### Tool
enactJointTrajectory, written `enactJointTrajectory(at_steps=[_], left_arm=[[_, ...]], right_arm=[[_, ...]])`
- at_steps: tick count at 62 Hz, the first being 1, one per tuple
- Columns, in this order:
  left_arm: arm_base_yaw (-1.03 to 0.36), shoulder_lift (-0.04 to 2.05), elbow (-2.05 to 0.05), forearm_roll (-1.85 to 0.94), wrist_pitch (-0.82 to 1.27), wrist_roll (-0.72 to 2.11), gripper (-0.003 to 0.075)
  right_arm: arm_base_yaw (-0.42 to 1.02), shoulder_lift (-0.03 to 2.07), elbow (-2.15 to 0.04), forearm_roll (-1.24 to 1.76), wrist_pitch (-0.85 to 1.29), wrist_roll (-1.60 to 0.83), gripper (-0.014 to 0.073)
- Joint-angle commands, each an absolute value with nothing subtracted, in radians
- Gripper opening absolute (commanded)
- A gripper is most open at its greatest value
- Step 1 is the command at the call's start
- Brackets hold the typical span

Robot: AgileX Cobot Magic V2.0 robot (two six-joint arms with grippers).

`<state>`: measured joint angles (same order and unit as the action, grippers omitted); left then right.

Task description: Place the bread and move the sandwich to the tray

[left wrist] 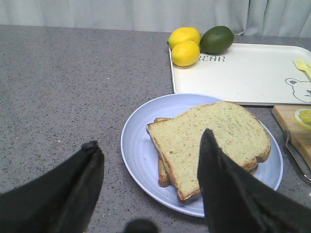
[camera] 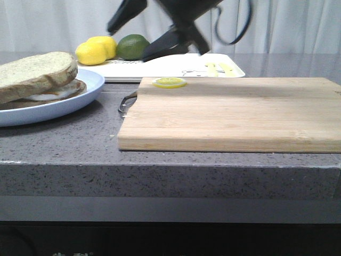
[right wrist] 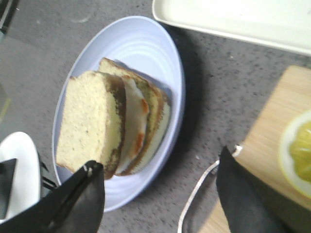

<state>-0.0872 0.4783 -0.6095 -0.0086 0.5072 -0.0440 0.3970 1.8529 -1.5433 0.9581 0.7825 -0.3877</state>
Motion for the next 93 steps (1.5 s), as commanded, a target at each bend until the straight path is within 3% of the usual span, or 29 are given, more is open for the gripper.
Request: enactJointTrajectory(at_steps=[1, 22, 63, 93], left_arm=[[-0.086, 0.489, -0.639, -0.010, 0.429, -0.046, 0.0417], [-0.086, 0.489, -0.639, -0.010, 0.429, -0.046, 0.0417], [-0.086, 0.489, -0.639, -0.010, 0.429, -0.046, 0.0417], [-0.086, 0.521, -0.696, 0.025, 0.506, -0.046, 0.0417]], right_arm=[[0.378, 1.715, -1.576, 0.829, 0.801, -0.345, 0.0510], [0.317, 1.381, -1.520, 0.480, 0.797, -0.267, 0.0508], [0.280, 0.709, -0.922, 0.324, 0.749, -0.264, 0.0508], [0.280, 0.587, -0.817, 0.325, 0.776, -0.264, 0.0508]])
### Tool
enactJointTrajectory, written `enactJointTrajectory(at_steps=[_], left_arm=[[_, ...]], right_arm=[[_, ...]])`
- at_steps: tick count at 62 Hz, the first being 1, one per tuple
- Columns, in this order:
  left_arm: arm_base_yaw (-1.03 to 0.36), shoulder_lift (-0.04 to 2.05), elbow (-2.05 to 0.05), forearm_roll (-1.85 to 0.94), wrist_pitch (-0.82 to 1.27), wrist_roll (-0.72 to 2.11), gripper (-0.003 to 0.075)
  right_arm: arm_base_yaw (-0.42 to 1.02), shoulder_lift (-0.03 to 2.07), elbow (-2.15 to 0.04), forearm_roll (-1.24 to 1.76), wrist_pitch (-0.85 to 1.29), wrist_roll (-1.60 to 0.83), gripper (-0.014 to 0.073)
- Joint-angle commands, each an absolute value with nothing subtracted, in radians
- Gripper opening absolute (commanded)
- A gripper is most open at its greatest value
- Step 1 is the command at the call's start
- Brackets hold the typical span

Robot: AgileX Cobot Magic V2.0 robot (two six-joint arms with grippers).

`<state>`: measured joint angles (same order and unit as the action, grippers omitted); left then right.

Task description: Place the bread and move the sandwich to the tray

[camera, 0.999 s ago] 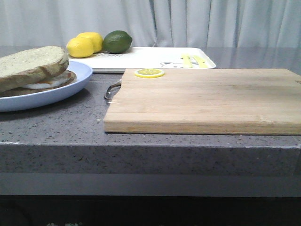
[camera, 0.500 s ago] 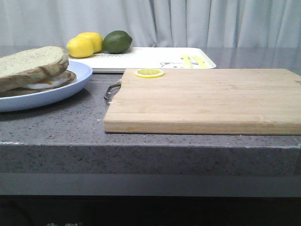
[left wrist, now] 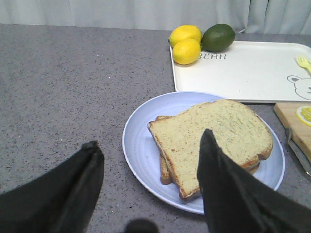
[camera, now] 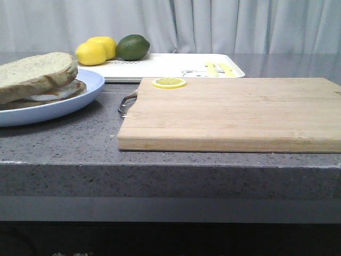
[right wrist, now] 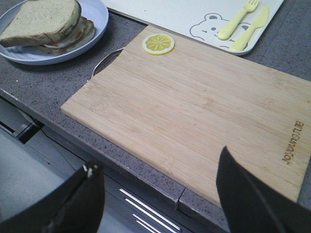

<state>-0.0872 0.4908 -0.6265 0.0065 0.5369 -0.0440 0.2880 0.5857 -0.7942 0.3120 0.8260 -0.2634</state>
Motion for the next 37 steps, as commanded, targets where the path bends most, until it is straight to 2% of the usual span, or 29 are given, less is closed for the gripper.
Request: enactJointTrajectory(at_steps=[1, 21, 29, 37], left_arm=[[-0.086, 0.533, -0.707, 0.029, 0.521, -0.046, 0.0417], [-0.062, 0.865, -0.995, 0.087, 0.854, -0.052, 0.0417], [0.041, 1.024, -1.104, 0.068, 0.932, -0.048, 0.0417], [0.172, 1.169, -1.189, -0.085, 1.014, 0.060, 0.0417]], right_arm=[[0.280, 0.587, -0.817, 0.325, 0.776, -0.264, 0.0508], [0.280, 0.587, -0.817, 0.325, 0.776, -0.264, 0.0508], [0.280, 0.587, -0.817, 0.325, 0.776, -0.264, 0.0508], [0.280, 0.587, -0.817, 0.325, 0.776, -0.264, 0.0508]])
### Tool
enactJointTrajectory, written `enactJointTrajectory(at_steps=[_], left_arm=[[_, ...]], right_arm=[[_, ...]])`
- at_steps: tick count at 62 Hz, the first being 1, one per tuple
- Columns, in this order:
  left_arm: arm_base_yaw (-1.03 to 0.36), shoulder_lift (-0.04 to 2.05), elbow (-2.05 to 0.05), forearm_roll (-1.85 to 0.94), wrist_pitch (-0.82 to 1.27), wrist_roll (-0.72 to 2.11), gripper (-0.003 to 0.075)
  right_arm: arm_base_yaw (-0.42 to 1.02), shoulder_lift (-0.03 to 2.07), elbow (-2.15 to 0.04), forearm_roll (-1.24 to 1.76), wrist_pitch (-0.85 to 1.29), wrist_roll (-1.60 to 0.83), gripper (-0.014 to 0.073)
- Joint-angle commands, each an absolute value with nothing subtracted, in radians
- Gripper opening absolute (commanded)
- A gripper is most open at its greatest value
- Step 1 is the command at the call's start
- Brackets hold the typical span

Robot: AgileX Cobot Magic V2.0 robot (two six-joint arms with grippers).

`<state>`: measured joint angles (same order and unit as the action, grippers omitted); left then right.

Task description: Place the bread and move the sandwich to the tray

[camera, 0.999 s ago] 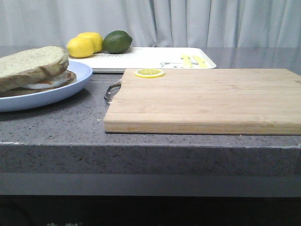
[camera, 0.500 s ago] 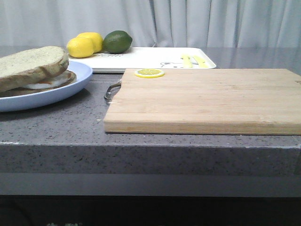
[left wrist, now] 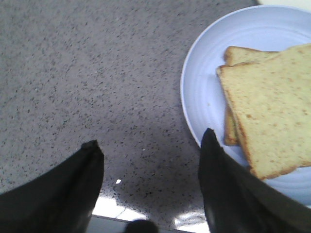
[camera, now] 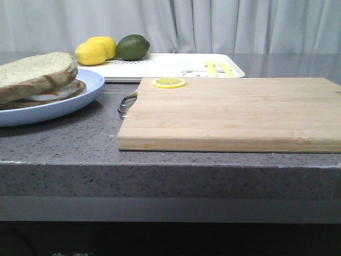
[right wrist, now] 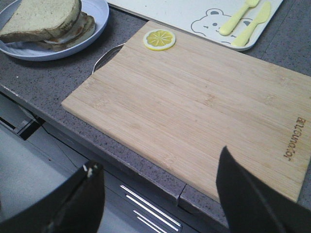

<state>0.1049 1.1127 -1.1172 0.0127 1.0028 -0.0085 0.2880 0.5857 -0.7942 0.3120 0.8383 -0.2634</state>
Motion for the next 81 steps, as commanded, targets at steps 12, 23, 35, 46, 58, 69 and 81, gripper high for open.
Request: enactJointTrajectory(at_steps=[12, 23, 35, 46, 58, 69, 81], left_arm=[[0.285, 1.360, -1.247, -0.363, 1.071, 0.240, 0.0417], [0.292, 1.484, -1.257, -0.432, 1.069, 0.248, 0.0417], [0.292, 1.578, -1.257, -0.565, 1.069, 0.324, 0.0417], [0.292, 1.617, -1.257, -0.582, 1.063, 0.337, 0.0417], [0.292, 1.633, -1.257, -0.583, 1.061, 0.346, 0.0417], [0.292, 1.633, -1.257, -0.583, 1.057, 0.346, 0.0297], [0.292, 1.633, -1.257, -0.583, 1.059, 0.346, 0.0144]], right_arm=[[0.280, 0.587, -0.817, 0.325, 0.776, -0.264, 0.0508], [0.280, 0.587, -0.817, 0.325, 0.776, -0.264, 0.0508], [0.280, 0.587, -0.817, 0.325, 0.776, -0.264, 0.0508], [0.280, 0.587, -0.817, 0.325, 0.776, -0.264, 0.0508], [0.280, 0.587, -0.817, 0.325, 0.776, -0.264, 0.0508], [0.280, 0.587, -0.817, 0.325, 0.776, -0.264, 0.0508], [0.280, 0.587, -0.817, 0.325, 0.776, -0.264, 0.0508]])
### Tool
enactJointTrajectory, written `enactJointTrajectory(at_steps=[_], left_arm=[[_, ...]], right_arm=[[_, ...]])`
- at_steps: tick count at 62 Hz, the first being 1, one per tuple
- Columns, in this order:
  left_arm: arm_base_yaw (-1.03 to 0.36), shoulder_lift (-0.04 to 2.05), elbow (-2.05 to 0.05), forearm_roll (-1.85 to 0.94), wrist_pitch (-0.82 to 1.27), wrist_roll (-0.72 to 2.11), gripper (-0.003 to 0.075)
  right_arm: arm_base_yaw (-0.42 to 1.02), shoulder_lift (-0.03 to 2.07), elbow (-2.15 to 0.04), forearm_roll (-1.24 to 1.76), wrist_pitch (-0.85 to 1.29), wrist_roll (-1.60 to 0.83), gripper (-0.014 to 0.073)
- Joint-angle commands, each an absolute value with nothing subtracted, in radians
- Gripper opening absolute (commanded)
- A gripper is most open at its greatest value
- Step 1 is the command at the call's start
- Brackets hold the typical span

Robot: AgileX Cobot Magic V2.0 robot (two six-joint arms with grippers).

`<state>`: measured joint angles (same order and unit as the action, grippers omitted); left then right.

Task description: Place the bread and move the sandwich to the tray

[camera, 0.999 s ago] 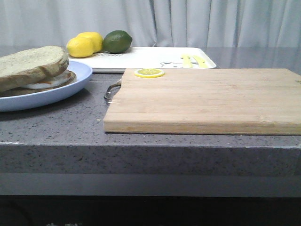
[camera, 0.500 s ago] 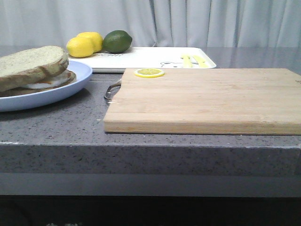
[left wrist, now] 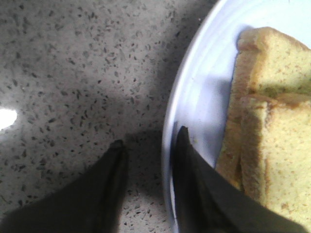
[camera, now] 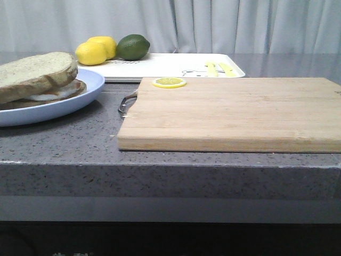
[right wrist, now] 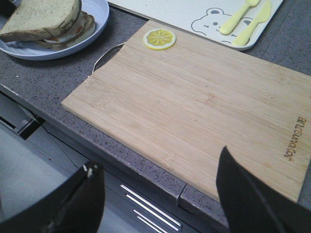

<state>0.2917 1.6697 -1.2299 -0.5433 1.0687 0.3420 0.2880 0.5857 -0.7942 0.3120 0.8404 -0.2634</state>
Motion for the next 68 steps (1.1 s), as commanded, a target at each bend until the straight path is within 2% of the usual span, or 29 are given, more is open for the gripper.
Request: enactJointTrajectory(at_steps=[1, 19, 39, 68], left_arm=[[0.292, 1.633, -1.257, -0.583, 1.059, 0.346, 0.0130], [0.292, 1.633, -1.257, -0.590, 1.057, 0.350, -0.0021], [0.292, 1.633, -1.283, -0.714, 1.092, 0.426, -0.0020], [0.270, 1.633, -1.490, -0.953, 1.148, 0.420, -0.0020]], right_arm=[[0.280, 0.587, -0.817, 0.325, 0.776, -0.264, 0.0508], [0.280, 0.587, -0.817, 0.325, 0.776, -0.264, 0.0508], [0.280, 0.587, -0.817, 0.325, 0.776, -0.264, 0.0508], [0.280, 0.587, -0.817, 0.325, 0.776, -0.264, 0.0508]])
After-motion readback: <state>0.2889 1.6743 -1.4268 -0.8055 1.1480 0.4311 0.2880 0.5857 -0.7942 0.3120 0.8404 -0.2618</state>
